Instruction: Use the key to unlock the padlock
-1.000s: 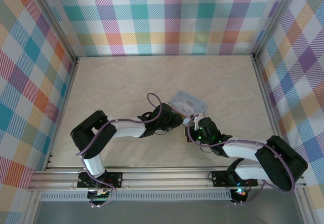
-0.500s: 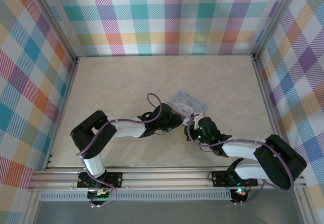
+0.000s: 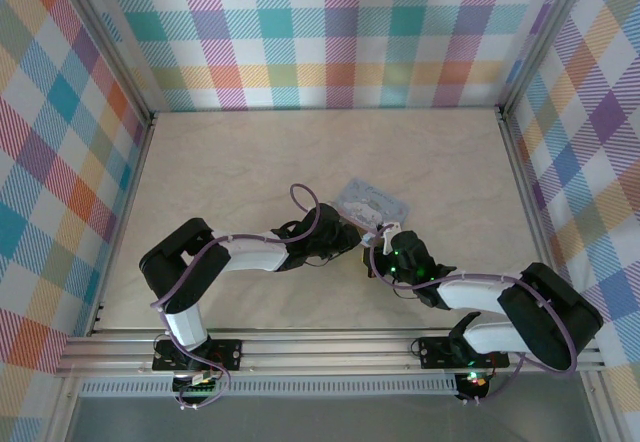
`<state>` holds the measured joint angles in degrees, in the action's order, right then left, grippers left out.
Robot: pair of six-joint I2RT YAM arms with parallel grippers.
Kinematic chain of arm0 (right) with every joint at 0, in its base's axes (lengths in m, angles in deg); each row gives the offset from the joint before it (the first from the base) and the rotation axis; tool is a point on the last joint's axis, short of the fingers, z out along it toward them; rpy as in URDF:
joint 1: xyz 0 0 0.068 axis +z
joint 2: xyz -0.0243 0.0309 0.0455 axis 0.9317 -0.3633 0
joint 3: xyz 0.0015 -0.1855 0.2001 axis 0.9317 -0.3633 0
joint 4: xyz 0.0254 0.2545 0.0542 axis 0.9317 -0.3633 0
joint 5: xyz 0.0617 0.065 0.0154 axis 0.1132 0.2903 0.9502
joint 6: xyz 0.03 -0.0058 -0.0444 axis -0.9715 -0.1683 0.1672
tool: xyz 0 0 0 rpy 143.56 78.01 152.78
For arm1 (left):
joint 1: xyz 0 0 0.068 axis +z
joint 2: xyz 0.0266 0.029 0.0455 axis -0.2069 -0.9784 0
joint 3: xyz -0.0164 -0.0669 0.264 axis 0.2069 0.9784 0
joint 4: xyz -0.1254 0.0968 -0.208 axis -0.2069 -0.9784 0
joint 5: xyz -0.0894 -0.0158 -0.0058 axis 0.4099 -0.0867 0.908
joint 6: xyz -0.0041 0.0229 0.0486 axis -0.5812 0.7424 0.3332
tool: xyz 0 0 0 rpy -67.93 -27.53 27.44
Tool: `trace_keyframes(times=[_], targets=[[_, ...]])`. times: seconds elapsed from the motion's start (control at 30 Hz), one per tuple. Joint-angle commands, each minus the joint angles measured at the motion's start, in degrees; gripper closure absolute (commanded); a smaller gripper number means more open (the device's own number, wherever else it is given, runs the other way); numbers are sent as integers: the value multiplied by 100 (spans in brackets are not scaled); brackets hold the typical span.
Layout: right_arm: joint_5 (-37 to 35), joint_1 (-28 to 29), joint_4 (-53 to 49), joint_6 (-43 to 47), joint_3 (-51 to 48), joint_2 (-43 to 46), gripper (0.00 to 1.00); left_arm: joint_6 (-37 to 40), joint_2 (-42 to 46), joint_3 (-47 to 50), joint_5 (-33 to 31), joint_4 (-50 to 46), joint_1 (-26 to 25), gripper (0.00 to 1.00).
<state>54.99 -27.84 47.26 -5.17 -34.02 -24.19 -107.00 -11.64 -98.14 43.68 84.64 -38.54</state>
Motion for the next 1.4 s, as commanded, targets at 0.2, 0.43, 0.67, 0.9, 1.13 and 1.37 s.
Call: trace_keyframes(times=[0.2,0.43,0.67,0.9,1.13,1.37], targets=[[-50,27,377,-55,-29,-97,100,-25,144,-126,-42,116,38,72],[-49,28,443,-33,-80,-65,100,-25,141,-124,-48,103,39,72],[-25,28,443,-27,-121,-13,100,-25,150,-110,-66,98,34,72],[-69,33,518,-29,-134,-14,100,-25,161,-107,-64,90,33,72],[-94,32,523,-11,-82,-115,100,-25,174,-102,-59,90,43,72],[-143,34,718,0,-62,-159,100,-34,158,-100,-57,90,36,72]])
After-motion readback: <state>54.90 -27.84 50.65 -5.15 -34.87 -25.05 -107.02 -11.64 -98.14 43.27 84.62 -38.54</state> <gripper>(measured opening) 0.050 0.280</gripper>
